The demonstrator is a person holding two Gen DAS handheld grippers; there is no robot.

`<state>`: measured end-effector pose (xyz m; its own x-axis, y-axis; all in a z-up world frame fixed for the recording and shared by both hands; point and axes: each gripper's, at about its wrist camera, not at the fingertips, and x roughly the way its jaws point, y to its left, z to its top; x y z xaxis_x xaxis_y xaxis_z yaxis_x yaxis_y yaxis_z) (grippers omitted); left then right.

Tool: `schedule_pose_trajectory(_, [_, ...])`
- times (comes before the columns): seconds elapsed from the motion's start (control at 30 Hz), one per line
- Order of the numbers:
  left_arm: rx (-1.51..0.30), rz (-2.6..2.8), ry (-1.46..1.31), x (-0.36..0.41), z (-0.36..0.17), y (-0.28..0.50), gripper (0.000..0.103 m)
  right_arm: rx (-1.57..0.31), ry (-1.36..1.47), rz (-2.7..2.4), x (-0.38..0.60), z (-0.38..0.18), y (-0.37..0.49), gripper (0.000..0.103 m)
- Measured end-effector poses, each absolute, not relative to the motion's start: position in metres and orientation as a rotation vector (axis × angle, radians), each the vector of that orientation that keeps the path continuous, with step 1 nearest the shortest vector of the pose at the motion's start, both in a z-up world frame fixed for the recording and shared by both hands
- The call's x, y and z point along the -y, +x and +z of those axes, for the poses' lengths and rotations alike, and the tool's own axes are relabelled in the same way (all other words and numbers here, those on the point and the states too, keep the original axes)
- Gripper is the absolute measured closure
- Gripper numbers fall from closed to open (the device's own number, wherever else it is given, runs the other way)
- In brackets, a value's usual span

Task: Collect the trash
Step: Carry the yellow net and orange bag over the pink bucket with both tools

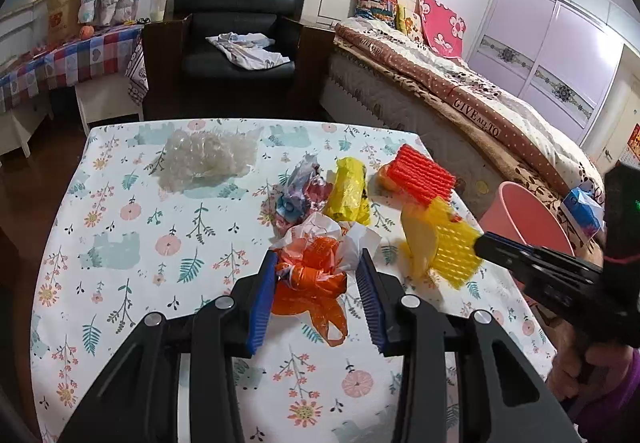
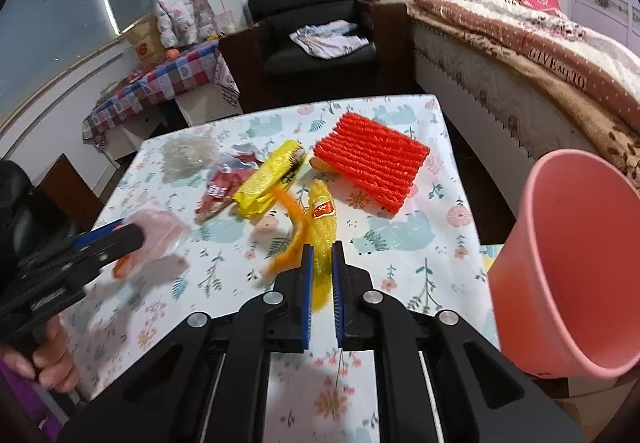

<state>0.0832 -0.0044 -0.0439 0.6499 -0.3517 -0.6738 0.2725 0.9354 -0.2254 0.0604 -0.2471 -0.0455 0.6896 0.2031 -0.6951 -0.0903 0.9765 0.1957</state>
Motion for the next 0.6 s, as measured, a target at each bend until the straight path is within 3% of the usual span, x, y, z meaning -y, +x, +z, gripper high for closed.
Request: schedule_pose_trajectory(0.6, [-0.714,-0.424,-0.071,0.061,-0.010,0.068,0.064,-0.656,0.274,0.060,0.315,-0.016,0.001,0.094])
